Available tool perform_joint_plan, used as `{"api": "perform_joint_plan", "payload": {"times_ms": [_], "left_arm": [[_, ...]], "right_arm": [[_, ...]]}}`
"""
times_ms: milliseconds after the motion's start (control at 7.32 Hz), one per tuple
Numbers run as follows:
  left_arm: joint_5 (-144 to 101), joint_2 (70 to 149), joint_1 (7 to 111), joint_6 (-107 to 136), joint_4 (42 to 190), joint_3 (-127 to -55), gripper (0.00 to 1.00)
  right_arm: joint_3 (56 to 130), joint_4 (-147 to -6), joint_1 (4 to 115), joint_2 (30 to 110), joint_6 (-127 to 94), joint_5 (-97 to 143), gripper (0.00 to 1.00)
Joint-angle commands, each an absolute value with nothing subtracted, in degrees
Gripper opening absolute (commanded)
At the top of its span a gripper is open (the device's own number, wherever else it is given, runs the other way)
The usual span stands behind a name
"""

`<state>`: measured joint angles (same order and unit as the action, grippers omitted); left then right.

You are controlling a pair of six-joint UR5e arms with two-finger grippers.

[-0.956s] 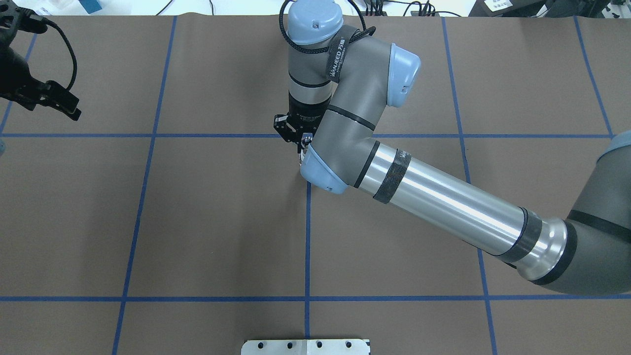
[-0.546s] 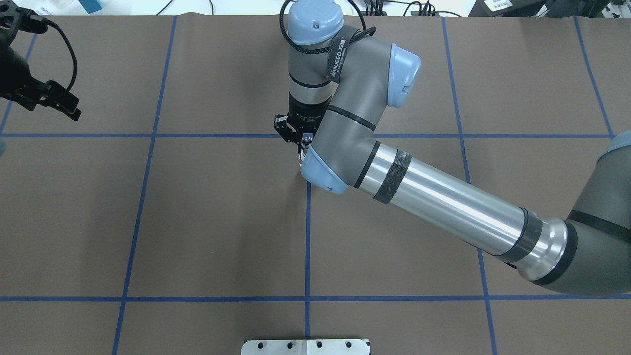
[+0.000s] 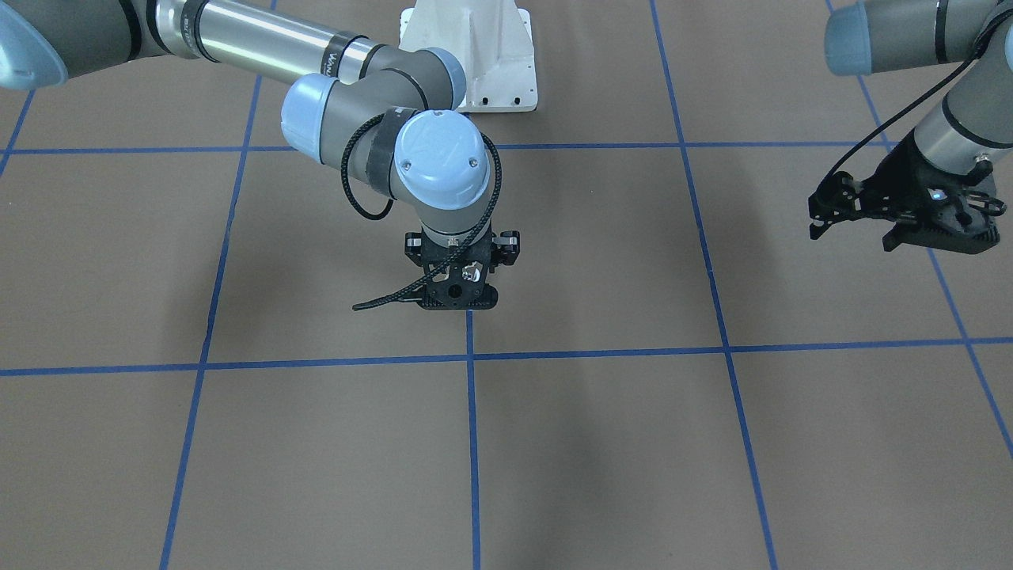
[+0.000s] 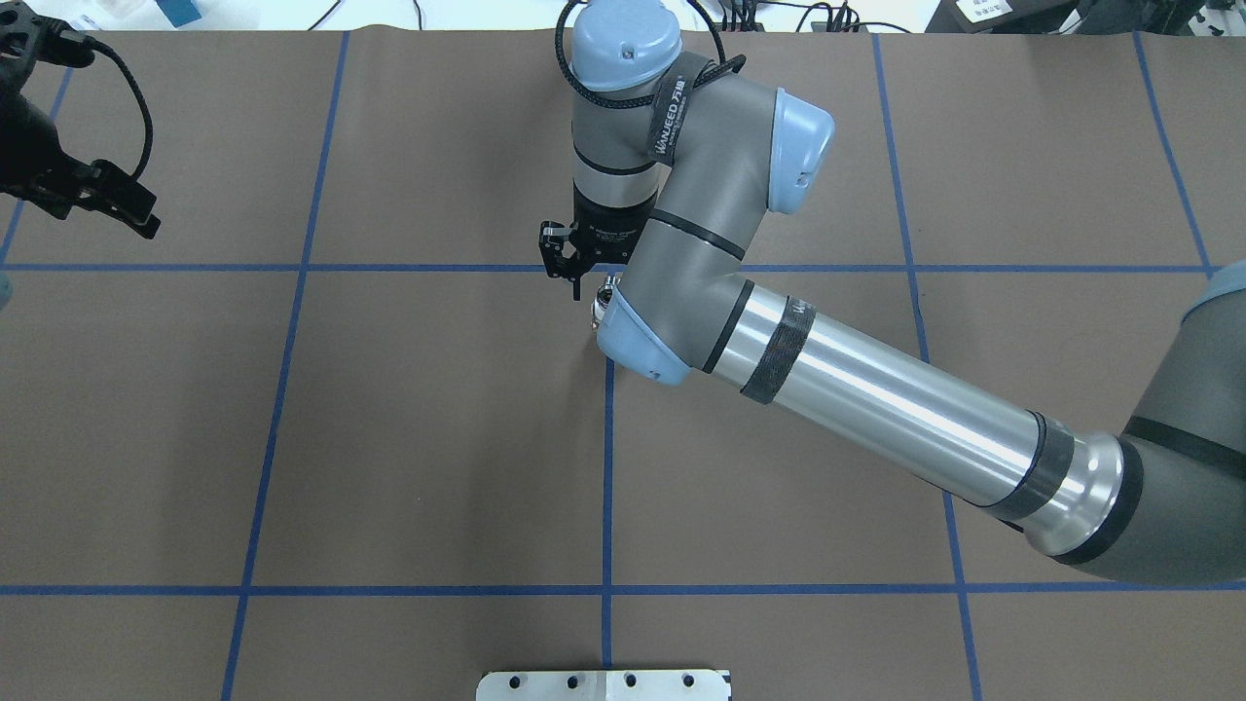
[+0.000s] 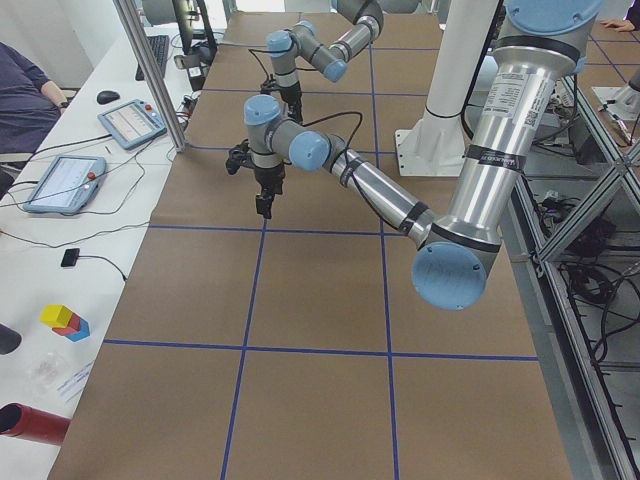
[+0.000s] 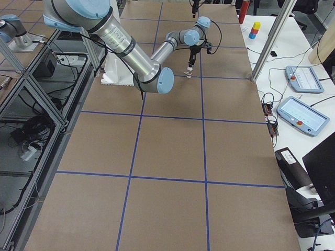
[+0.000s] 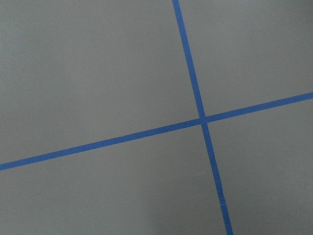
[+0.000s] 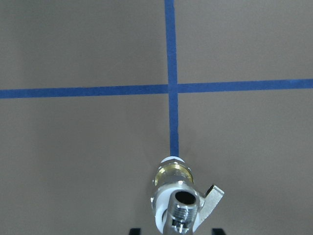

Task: Assemble PPR valve and pipe with both arms
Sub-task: 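Lower the chrome fitting onto the valve top and press it in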

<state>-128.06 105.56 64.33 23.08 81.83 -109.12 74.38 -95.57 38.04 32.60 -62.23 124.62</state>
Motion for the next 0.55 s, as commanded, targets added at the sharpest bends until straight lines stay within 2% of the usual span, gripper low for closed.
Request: {"api": "perform_joint_plan", "payload": {"times_ms": [0, 137, 410], "left_arm": [[-128.06, 105.73, 64.34, 23.12, 81.83, -109.16, 1.0], [-128.06, 105.91, 64.34, 22.85, 81.91, -108.55, 1.0], [-128.14, 105.56, 64.42, 22.24, 82.7, -108.8, 1.0]], "right_arm": [[74.44, -92.65, 37.97, 33.22, -63.71, 124.45, 0.99], [74.88, -92.64, 38.06, 33.14, -63.81, 124.19, 0.99], [81.08, -93.34, 39.89, 35.05, -63.81, 122.96, 0.99]]}}
